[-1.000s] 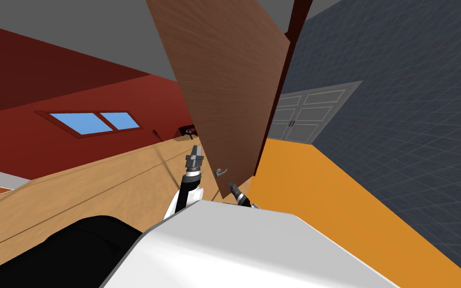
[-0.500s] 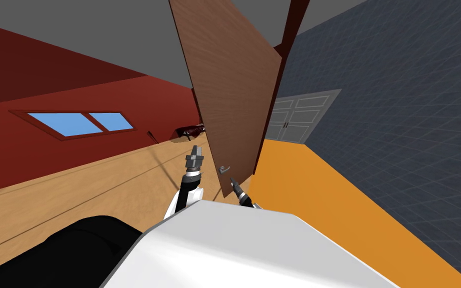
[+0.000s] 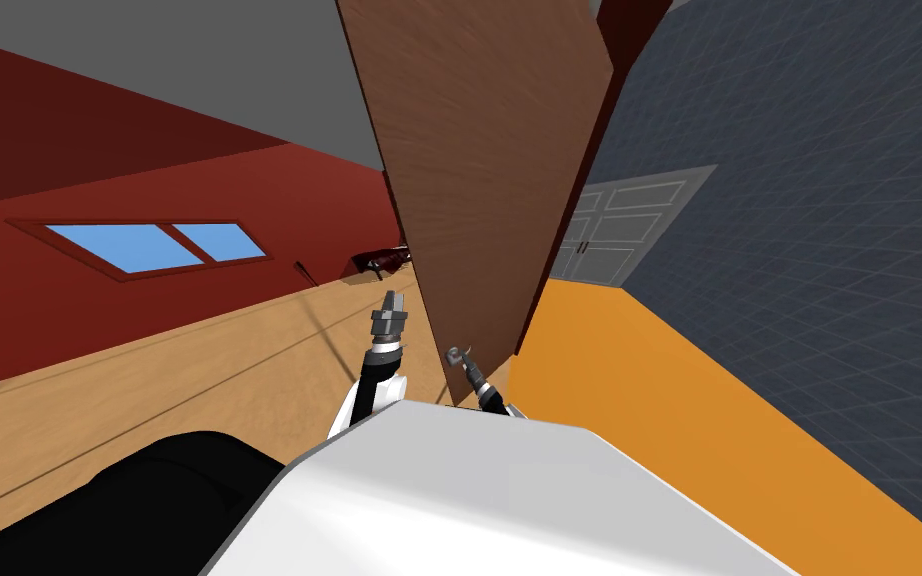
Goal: Push the door open
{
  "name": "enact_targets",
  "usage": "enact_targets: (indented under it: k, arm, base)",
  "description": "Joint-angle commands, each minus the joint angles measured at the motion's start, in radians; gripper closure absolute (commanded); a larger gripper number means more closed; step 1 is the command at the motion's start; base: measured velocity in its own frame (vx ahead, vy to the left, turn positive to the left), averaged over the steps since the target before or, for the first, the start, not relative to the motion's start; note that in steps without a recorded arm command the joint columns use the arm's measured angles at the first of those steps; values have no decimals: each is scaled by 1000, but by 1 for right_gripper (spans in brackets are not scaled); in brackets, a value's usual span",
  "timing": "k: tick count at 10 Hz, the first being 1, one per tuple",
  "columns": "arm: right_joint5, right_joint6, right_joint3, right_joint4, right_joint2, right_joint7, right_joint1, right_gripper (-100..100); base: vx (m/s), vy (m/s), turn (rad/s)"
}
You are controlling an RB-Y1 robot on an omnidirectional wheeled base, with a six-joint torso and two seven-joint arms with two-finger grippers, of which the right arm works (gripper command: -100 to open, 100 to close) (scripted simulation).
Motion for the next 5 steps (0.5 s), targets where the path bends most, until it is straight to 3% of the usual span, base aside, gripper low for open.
enact_targets:
  k: [1,2,3,5]
  arm:
    - [0,5,-7,2,18,2,-5,-100]
    - [0,1,-4,3,12,3,-1,-100]
    - [0,1,-4,3,12,3,-1,100]
    - [0,1,-4,3,12,3,-1,100]
  base:
    - [167,148,25]
    - [65,61,0]
    - [0,0,0]
    - [-18,-21,7]
